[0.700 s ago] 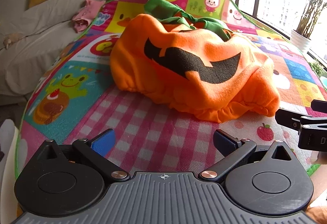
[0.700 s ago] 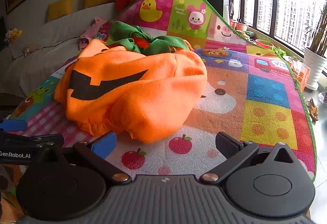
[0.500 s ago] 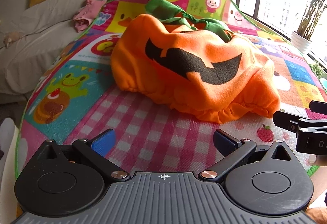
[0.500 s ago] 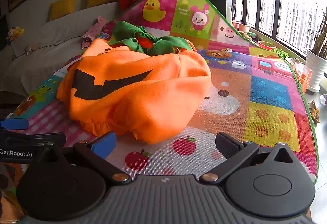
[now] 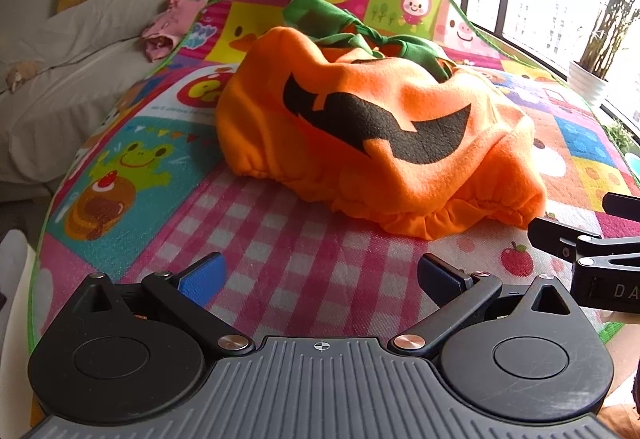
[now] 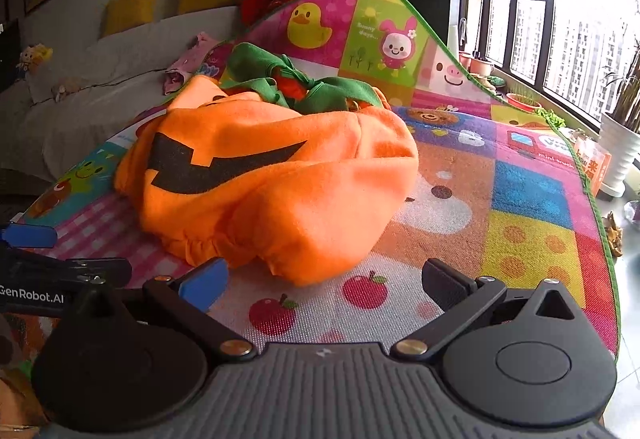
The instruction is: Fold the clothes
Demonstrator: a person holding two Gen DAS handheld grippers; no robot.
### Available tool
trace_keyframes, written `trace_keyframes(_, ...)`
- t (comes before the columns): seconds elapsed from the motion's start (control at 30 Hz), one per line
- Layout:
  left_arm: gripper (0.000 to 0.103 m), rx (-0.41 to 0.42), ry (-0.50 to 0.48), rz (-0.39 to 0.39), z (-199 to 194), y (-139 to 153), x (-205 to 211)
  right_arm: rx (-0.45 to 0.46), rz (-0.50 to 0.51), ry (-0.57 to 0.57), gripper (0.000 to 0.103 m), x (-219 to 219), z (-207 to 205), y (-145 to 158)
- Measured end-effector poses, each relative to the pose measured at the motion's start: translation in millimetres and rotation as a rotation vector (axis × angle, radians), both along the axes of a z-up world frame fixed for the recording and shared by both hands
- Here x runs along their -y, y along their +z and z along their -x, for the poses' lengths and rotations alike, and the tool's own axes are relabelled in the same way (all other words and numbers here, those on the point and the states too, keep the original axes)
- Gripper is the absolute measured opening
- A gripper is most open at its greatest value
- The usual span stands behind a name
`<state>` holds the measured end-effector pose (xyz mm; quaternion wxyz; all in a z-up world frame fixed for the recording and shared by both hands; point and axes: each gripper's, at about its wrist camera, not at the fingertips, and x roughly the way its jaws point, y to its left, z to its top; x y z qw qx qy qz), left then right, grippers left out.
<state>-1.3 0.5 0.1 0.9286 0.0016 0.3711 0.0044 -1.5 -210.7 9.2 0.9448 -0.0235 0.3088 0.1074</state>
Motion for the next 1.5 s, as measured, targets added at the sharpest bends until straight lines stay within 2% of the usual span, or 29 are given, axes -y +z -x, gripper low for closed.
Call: trace_keyframes(1.5,0.103,-0.006,0.007,0.013,0.0,-2.8,-3.2,-0.027,0.013,0.000,0.103,-0.3,-1.8,-8.8)
